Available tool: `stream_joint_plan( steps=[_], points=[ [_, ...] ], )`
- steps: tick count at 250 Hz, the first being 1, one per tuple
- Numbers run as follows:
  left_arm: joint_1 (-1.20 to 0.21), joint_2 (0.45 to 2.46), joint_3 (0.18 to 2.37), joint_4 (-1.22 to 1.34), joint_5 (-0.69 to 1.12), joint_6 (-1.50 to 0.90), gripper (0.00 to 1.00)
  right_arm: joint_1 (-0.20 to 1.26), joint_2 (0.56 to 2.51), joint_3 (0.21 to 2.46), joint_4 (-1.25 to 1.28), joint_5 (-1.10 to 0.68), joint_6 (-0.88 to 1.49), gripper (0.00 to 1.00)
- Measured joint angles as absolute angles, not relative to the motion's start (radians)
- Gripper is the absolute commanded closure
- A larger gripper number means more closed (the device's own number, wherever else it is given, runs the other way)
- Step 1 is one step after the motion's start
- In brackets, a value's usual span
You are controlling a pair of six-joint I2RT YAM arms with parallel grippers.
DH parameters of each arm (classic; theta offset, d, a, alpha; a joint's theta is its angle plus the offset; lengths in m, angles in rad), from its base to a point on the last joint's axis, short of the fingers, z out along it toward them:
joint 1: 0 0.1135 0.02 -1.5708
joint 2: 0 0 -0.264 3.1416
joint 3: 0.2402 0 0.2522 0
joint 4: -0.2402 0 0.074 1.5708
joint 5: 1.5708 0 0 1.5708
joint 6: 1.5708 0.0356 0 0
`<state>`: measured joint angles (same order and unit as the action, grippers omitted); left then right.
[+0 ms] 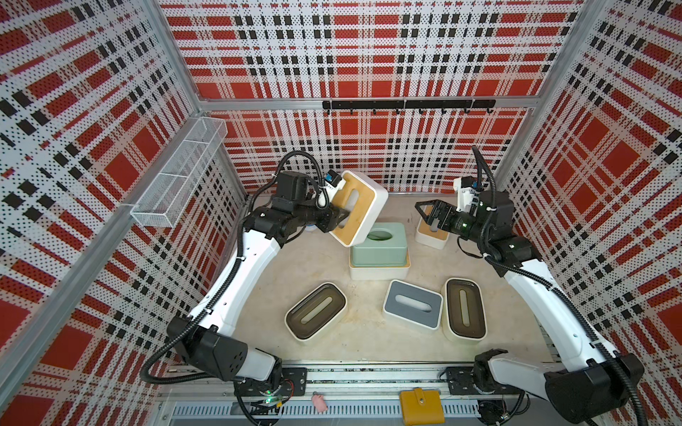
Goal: Stack the tissue boxes
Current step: Pick up the tissue box from the center of the board.
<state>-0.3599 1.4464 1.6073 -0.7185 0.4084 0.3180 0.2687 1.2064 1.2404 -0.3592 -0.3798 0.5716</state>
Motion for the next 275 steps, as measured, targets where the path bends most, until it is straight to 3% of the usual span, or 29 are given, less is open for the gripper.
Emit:
stream_joint_plan(
  steps=[95, 128, 275],
  points=[
    [-0.417, 1.473, 1.724, -0.817, 0.467, 0.652, 0.56, 0.278, 1.175, 1.264, -0.355, -0.518, 0.539, 0.0],
    [-0.456, 1.503, 1.788, -0.863, 0.458, 0.72, 0.56, 0.359, 1.162, 1.305, -0.372, -0.541, 0.48, 0.0],
    [-0.464, 1.572, 1.837, -0.938, 0.425, 0.79, 0.57, 0.41, 1.162, 1.35, -0.406, -0.519, 0.429, 0.0]
  ],
)
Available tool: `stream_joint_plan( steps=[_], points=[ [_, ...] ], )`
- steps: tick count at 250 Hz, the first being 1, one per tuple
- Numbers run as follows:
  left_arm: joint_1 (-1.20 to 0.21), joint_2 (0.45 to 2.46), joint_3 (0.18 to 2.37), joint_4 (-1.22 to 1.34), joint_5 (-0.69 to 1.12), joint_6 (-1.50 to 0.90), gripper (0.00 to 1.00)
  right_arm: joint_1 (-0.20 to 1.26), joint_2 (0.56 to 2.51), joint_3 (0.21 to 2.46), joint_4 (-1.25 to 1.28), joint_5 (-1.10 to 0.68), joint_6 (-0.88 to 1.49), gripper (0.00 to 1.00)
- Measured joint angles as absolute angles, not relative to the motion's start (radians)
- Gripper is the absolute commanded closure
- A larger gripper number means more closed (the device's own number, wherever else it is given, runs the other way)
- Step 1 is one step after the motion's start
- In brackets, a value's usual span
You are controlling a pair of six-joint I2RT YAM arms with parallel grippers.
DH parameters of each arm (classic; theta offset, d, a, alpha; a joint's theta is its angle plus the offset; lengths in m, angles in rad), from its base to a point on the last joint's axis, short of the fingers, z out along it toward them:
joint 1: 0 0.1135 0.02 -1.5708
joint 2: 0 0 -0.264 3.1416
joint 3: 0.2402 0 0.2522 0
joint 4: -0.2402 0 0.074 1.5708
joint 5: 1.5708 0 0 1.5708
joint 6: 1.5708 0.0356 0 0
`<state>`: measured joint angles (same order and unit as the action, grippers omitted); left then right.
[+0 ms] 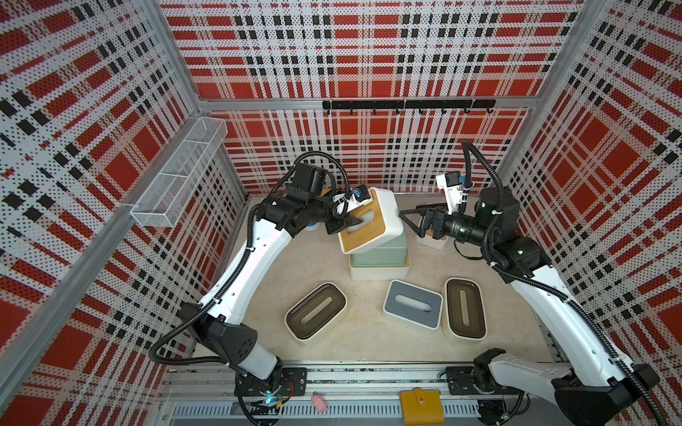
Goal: Stack the tissue boxes
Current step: Pick up the tissue box from the center of the board.
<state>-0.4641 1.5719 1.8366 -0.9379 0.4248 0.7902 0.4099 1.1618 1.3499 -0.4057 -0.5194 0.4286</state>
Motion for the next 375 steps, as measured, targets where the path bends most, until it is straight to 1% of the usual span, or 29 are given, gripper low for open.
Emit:
stream_joint_plan(
  steps=[37, 80, 143, 256, 270, 314, 375],
  points=[
    [-0.459, 1.583, 1.837, -0.94, 0.405, 0.79, 0.57, 0.396, 1.152, 1.35, -0.403, -0.514, 0.431, 0.0],
    [-0.46, 1.588, 1.837, -0.945, 0.393, 0.789, 0.57, 0.392, 1.152, 1.35, -0.374, -0.566, 0.438, 0.0],
    [-0.469, 1.617, 1.841, -0.955, 0.376, 0.787, 0.57, 0.428, 1.192, 1.383, -0.37, -0.606, 0.436, 0.0],
    [-0.508, 1.626, 1.853, -0.965, 0.312, 0.786, 0.57, 0.478, 1.311, 1.456, -0.502, -0.577, 0.405, 0.0],
    [-0.511, 1.626, 1.853, -0.965, 0.3, 0.786, 0.57, 0.492, 1.32, 1.465, -0.517, -0.566, 0.4, 0.03],
    [-0.524, 1.627, 1.853, -0.966, 0.266, 0.786, 0.57, 0.517, 1.332, 1.473, -0.548, -0.547, 0.385, 0.16],
    [-0.529, 1.627, 1.853, -0.966, 0.218, 0.786, 0.57, 0.518, 1.332, 1.473, -0.562, -0.533, 0.385, 0.25]
  ],
)
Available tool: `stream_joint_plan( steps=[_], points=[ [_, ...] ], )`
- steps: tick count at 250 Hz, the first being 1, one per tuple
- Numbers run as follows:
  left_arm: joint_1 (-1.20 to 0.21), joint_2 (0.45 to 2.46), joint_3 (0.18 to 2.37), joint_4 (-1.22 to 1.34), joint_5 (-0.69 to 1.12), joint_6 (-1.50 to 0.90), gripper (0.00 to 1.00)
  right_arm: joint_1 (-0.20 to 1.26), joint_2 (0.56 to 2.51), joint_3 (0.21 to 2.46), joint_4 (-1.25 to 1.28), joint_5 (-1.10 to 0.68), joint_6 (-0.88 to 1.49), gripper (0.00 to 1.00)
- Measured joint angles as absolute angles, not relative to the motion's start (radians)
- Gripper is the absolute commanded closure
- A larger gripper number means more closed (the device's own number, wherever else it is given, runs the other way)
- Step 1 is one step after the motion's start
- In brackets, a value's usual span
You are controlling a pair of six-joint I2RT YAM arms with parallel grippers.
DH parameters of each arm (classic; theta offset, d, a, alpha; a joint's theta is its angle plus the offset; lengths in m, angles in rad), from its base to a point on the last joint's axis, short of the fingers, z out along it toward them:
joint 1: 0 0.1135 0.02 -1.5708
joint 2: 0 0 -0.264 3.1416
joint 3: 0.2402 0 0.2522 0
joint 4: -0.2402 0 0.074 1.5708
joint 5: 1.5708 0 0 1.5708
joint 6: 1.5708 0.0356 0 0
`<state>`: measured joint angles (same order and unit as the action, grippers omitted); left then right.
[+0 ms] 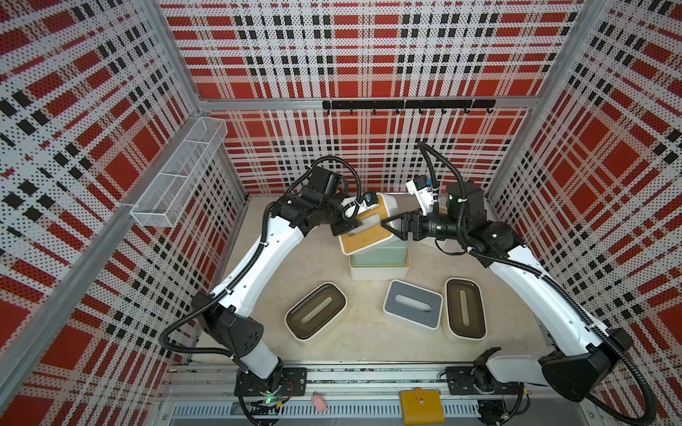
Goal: Stack the tissue boxes
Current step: Pick up the tissue box from the center of the board.
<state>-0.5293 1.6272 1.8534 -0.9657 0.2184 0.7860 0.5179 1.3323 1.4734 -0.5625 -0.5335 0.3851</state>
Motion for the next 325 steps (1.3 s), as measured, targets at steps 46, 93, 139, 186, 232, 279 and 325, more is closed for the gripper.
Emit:
stream_joint_plan(
  steps=[46, 93, 139, 186, 232, 279, 325],
  points=[
    [-0.529, 1.627, 1.853, -0.965, 0.197, 0.786, 0.57, 0.518, 1.332, 1.473, -0.566, -0.531, 0.387, 0.33],
    [-0.53, 1.627, 1.853, -0.952, 0.184, 0.786, 0.56, 0.517, 1.332, 1.473, -0.566, -0.525, 0.425, 0.41],
    [-0.53, 1.627, 1.852, -0.95, 0.181, 0.786, 0.54, 0.517, 1.333, 1.471, -0.564, -0.523, 0.44, 0.48],
    [-0.53, 1.627, 1.84, -0.938, 0.178, 0.781, 0.49, 0.516, 1.333, 1.467, -0.565, -0.518, 0.444, 0.59],
    [-0.525, 1.628, 1.839, -0.936, 0.187, 0.762, 0.45, 0.516, 1.333, 1.466, -0.564, -0.515, 0.44, 0.67],
    [-0.511, 1.628, 1.839, -0.931, 0.226, 0.739, 0.37, 0.516, 1.333, 1.465, -0.564, -0.524, 0.432, 0.76],
    [-0.496, 1.628, 1.839, -0.931, 0.251, 0.729, 0.32, 0.516, 1.335, 1.464, -0.561, -0.533, 0.43, 0.81]
  ],
)
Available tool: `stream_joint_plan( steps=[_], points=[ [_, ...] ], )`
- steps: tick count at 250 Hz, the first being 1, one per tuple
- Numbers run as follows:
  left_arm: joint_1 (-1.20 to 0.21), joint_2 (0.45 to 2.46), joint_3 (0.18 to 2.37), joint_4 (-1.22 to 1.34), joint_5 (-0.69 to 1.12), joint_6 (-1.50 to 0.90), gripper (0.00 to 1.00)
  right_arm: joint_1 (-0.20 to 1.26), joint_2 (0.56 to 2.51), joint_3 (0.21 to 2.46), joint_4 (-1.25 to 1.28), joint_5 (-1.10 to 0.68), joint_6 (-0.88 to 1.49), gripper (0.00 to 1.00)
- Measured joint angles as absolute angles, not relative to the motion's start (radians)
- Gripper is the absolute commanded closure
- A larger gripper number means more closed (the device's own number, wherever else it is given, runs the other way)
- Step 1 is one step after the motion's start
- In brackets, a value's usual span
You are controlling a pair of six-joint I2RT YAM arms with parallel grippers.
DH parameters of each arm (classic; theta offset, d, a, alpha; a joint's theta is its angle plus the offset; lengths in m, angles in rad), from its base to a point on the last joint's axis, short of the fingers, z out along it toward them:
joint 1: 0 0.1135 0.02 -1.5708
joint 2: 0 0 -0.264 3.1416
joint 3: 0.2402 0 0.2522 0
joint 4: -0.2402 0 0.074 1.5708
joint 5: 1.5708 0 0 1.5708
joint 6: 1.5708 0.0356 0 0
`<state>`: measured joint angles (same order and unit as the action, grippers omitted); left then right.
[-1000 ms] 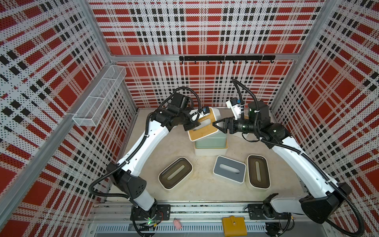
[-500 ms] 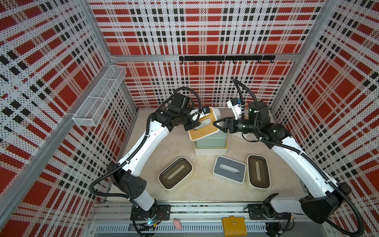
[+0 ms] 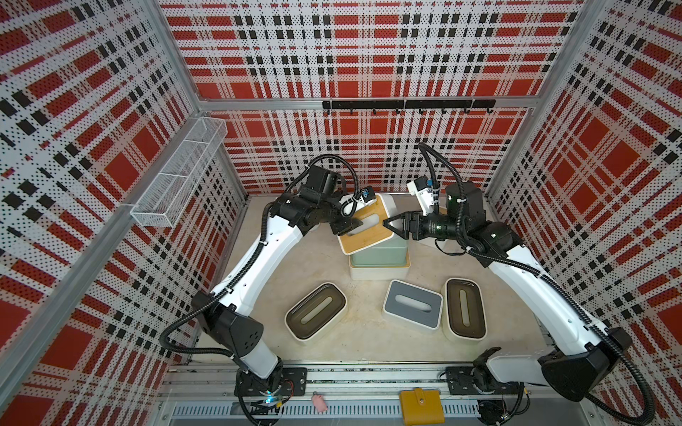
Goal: Stack the tissue boxes
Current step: Pick up the tissue box from the center of the board, then place the tissue box at the tissue box.
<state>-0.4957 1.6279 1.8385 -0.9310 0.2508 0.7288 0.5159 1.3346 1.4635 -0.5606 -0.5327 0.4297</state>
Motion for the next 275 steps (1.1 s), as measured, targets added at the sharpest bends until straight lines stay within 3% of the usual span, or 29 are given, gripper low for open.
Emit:
stream_joint_plan(
  steps=[177, 183, 187, 195, 275],
  points=[
    [-0.409, 1.49, 1.762, -0.858, 0.311, 0.694, 0.13, 0.518, 1.382, 1.468, -0.555, -0.527, 0.438, 0.87],
    [-0.406, 1.484, 1.757, -0.851, 0.311, 0.69, 0.11, 0.518, 1.383, 1.47, -0.563, -0.522, 0.438, 0.87],
    [-0.402, 1.478, 1.751, -0.845, 0.312, 0.685, 0.01, 0.518, 1.384, 1.472, -0.568, -0.518, 0.439, 0.87],
    [-0.396, 1.465, 1.739, -0.832, 0.313, 0.679, 0.01, 0.518, 1.386, 1.477, -0.579, -0.511, 0.438, 0.87],
    [-0.239, 1.205, 1.399, -0.432, 0.338, 0.276, 0.0, 0.515, 1.41, 1.53, -0.593, -0.488, 0.483, 0.88]
  ],
)
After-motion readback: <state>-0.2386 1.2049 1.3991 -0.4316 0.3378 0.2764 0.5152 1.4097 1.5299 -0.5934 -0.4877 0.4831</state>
